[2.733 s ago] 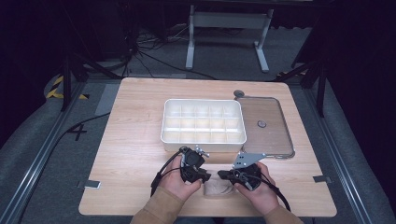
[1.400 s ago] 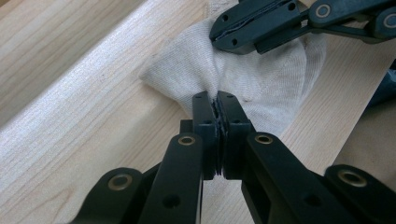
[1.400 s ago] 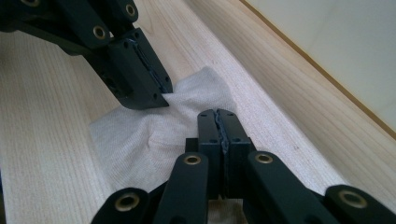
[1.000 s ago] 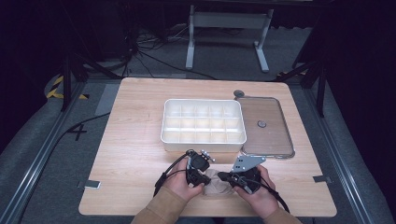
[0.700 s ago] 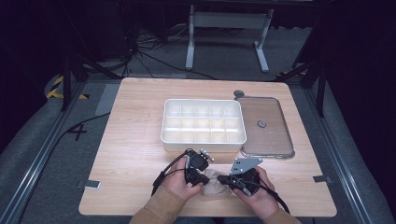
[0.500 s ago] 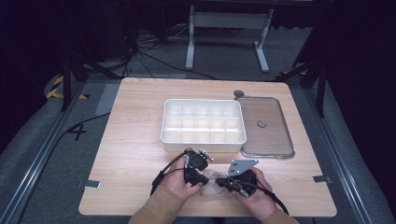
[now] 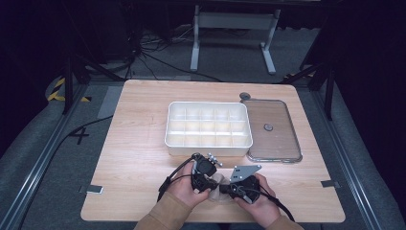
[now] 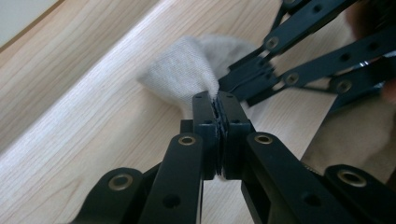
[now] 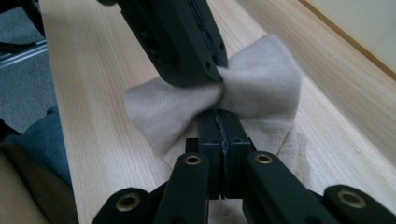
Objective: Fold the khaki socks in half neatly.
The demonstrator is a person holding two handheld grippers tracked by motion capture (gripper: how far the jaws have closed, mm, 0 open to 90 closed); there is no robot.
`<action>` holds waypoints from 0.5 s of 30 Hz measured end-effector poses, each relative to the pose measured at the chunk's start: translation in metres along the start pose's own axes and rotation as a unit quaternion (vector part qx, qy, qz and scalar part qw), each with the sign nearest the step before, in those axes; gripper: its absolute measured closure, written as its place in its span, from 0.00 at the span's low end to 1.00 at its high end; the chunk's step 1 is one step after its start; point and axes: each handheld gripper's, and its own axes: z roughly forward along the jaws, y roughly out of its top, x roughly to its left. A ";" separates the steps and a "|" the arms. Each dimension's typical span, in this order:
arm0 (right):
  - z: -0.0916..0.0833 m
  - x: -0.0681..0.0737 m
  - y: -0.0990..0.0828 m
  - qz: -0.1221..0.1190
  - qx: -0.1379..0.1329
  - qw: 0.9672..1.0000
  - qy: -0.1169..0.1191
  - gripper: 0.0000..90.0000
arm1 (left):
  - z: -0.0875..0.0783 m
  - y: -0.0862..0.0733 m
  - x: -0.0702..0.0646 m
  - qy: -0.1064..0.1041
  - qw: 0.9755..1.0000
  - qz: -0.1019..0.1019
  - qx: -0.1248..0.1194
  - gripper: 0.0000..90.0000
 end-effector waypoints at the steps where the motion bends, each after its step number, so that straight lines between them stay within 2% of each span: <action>1: 0.001 0.001 0.000 -0.002 -0.003 1.000 0.000 1.00 | 0.001 0.000 -0.001 0.002 1.000 0.003 0.002 0.97; 8: -0.004 -0.001 0.001 -0.001 -0.011 1.000 0.002 1.00 | -0.004 -0.001 0.002 -0.001 1.000 -0.010 0.004 0.97; 12: -0.018 -0.006 0.000 0.008 -0.014 1.000 0.001 1.00 | -0.005 -0.002 0.004 0.002 1.000 -0.013 0.004 0.97; 15: -0.029 -0.012 -0.003 0.012 -0.007 1.000 -0.009 1.00 | -0.005 -0.002 0.006 0.002 1.000 -0.017 0.005 0.97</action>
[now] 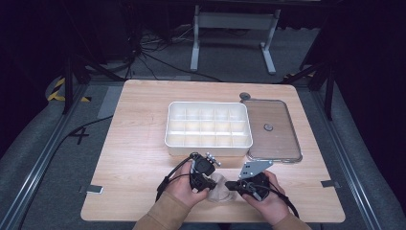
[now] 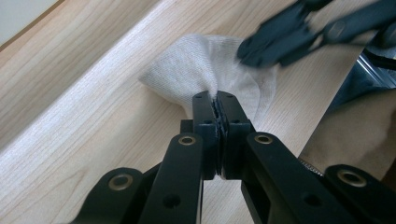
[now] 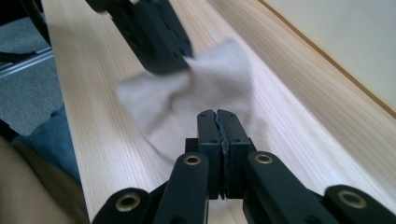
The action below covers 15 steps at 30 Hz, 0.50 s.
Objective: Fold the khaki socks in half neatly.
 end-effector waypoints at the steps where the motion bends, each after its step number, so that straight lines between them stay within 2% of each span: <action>1: -0.004 -0.003 -0.002 0.003 0.003 1.000 -0.005 1.00 | 0.000 0.000 0.000 0.001 1.000 0.000 0.000 0.97; 7: -0.012 -0.014 -0.009 0.022 0.020 0.999 -0.018 1.00 | 0.000 0.000 0.002 0.001 1.000 -0.006 0.004 0.97; 15: -0.001 -0.006 -0.010 0.011 0.041 0.999 0.001 1.00 | 0.000 0.001 0.002 -0.002 1.000 -0.003 -0.002 0.97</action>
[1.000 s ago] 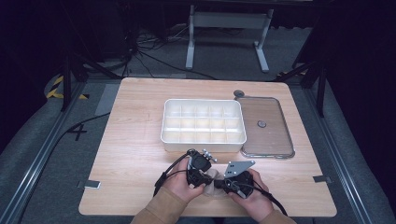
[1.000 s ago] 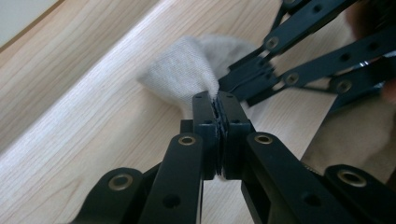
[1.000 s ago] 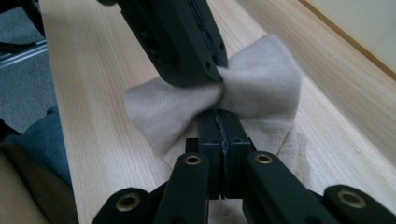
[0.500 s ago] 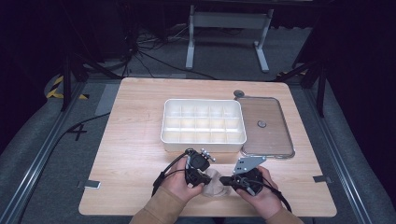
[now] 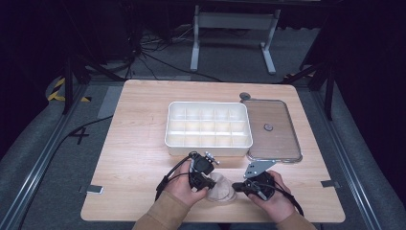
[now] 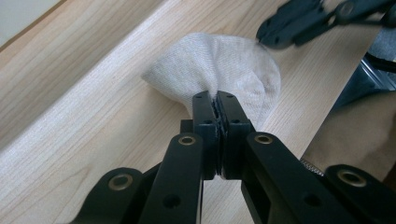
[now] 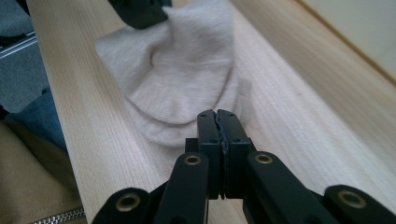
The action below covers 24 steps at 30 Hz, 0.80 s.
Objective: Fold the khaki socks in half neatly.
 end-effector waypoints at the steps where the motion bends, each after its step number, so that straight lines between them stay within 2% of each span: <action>1: 0.002 0.001 0.000 -0.002 0.001 1.000 -0.001 1.00 | 0.000 0.000 -0.001 0.000 1.000 0.000 0.001 0.97; 3: 0.007 0.002 0.000 -0.004 0.003 1.000 0.001 1.00 | 0.001 0.001 -0.002 0.000 1.000 0.007 -0.003 0.97; 6: 0.010 0.002 -0.002 -0.001 0.004 1.000 0.005 1.00 | 0.003 0.001 -0.004 -0.003 1.000 0.006 -0.006 0.97; 22: 0.013 0.003 -0.003 0.003 -0.006 1.000 0.016 1.00 | 0.020 0.010 -0.019 -0.015 0.999 0.030 -0.006 0.97; 23: 0.013 0.002 -0.003 0.003 -0.006 1.000 0.016 1.00 | 0.021 0.010 -0.020 -0.015 1.000 0.026 -0.004 0.97; 24: 0.013 0.002 -0.003 0.002 -0.007 1.000 0.016 1.00 | 0.022 0.011 -0.020 -0.016 0.999 0.033 -0.006 0.97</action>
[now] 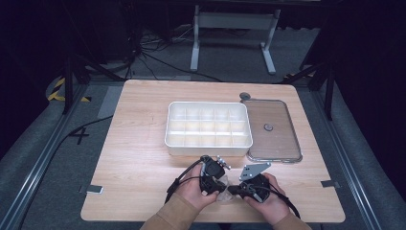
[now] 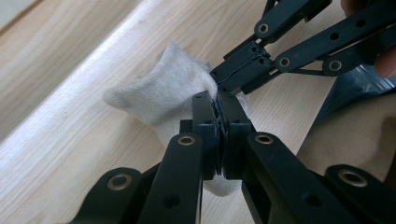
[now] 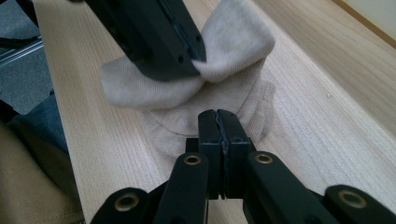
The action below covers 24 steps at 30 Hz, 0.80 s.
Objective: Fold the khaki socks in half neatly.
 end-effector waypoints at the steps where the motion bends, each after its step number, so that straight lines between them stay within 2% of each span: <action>1: 0.000 0.000 0.000 0.000 -0.001 1.000 -0.001 1.00 | 0.001 0.000 -0.001 0.001 1.000 0.000 0.000 0.97; 5: -0.002 0.000 0.000 -0.006 -0.003 1.000 -0.001 1.00 | 0.003 0.000 -0.002 -0.001 1.000 -0.004 -0.001 0.96; 7: -0.004 -0.001 0.001 -0.005 -0.006 1.000 -0.001 1.00 | 0.005 0.000 -0.001 -0.002 1.000 0.002 0.002 0.96; 11: -0.016 -0.005 0.003 -0.004 -0.032 0.999 -0.014 1.00 | 0.007 0.000 -0.002 -0.003 1.000 0.002 -0.001 0.95; 12: -0.020 -0.005 0.005 -0.002 -0.045 0.999 -0.016 1.00 | 0.007 0.000 -0.002 -0.004 1.000 0.003 0.001 0.95; 16: -0.024 -0.003 0.012 -0.014 -0.074 0.997 -0.018 1.00 | 0.009 0.001 -0.004 -0.007 1.000 0.005 0.003 0.94; 18: -0.020 -0.002 0.014 -0.023 -0.076 0.997 -0.020 1.00 | 0.009 0.000 -0.005 -0.010 1.000 0.007 0.000 0.93; 19: -0.018 -0.002 0.014 -0.023 -0.072 0.997 -0.020 1.00 | 0.009 0.001 -0.004 -0.011 1.000 0.012 -0.003 0.92; 24: -0.010 -0.006 0.011 -0.015 -0.057 0.998 -0.022 1.00 | 0.003 -0.001 -0.004 -0.018 1.000 0.012 -0.017 0.90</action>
